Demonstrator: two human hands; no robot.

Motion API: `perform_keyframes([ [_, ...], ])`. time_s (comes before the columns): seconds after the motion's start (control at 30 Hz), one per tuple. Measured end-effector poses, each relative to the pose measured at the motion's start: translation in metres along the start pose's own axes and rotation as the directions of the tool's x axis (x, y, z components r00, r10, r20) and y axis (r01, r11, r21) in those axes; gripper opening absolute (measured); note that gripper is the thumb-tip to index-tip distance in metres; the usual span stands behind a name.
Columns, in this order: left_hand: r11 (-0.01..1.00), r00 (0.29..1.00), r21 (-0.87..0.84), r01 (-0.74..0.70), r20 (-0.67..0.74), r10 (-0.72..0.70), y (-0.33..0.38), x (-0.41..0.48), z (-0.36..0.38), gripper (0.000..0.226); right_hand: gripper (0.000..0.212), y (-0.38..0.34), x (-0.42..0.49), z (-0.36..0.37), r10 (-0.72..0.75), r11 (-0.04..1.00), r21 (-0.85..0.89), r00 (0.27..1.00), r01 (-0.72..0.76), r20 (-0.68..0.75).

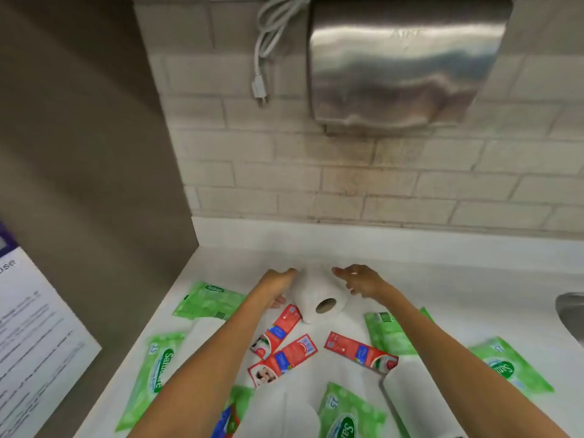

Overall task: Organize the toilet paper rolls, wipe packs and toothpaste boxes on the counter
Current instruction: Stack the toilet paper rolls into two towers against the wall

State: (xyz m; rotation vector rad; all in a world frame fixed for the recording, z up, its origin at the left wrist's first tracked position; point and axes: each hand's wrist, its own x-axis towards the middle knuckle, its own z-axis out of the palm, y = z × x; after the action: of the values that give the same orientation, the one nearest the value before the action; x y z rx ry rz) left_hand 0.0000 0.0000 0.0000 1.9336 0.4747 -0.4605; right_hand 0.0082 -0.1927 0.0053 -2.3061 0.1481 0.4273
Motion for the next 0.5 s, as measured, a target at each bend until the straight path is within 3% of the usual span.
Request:
perform_keyframes([
  [0.1,0.998,0.998,-0.03,0.051,0.039,-0.05,-0.004,0.004,0.008,0.044,0.057,0.004,0.008,0.013,0.039,0.998,0.039,0.998,-0.041,0.044],
  [0.3,0.982,0.983,-0.137,0.127,0.148,-0.106,-0.012,0.013,0.02,0.059,0.06,0.011,0.015,0.031,0.096,0.976,0.183,0.989,-0.116,0.113],
  [0.5,0.978,0.984,-0.174,0.115,0.157,-0.088,-0.016,0.022,0.028,0.054,0.05,0.015,0.015,0.034,0.04,0.938,0.332,0.98,-0.103,0.193],
])
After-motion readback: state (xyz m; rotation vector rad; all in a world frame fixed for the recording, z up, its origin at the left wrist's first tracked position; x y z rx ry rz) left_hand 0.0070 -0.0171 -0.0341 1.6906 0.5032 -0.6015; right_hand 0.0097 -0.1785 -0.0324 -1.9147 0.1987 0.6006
